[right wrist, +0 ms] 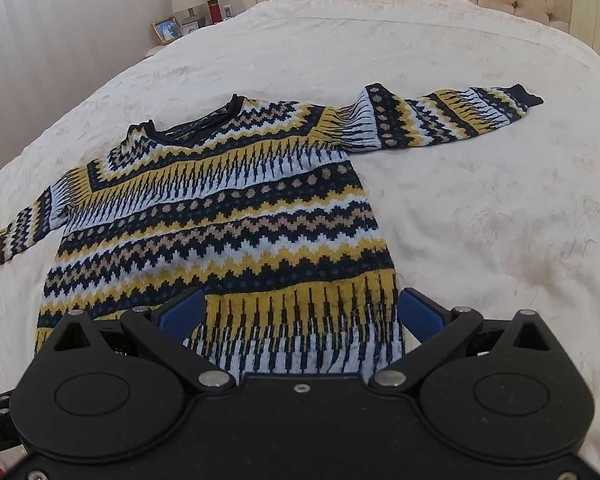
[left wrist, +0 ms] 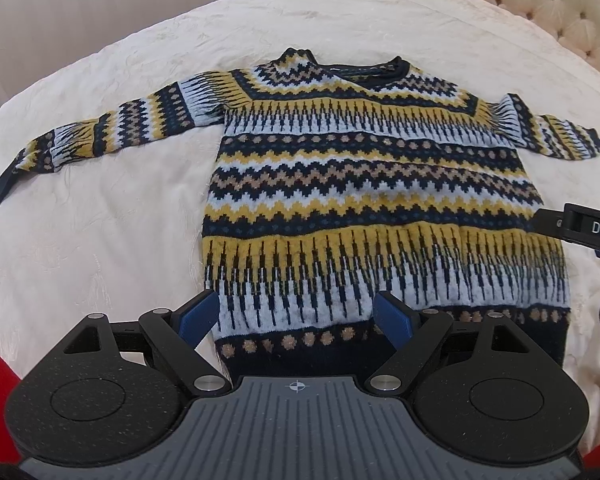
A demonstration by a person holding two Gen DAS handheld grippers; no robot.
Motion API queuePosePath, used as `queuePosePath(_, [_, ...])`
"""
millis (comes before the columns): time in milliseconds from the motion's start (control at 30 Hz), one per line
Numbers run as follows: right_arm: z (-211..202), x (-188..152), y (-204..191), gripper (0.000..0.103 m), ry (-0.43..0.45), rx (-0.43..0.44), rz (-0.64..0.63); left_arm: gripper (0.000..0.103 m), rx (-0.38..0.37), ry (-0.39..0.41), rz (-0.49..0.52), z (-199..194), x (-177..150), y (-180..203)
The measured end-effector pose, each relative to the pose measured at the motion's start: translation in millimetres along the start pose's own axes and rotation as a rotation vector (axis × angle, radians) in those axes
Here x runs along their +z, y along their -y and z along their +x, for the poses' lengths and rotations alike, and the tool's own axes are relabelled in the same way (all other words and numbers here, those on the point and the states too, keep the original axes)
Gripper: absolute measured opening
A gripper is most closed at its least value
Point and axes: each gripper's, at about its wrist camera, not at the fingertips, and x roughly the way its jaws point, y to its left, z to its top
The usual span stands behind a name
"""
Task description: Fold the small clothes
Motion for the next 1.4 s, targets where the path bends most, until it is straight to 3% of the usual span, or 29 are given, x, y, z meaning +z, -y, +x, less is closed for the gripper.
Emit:
queuePosePath(1167, [6.1, 0.4, -2.7, 0.102, -0.041, 0.016, 0.000, 0.084, 0.001, -0.009, -0.007, 8.7, 3.2, 0.6])
queuePosePath(1400, [3.4, 1.9, -1.6, 0.102, -0.018, 0.054, 0.023, 0.084, -0.047, 0.020, -0.057, 12.4, 10.0, -10.8])
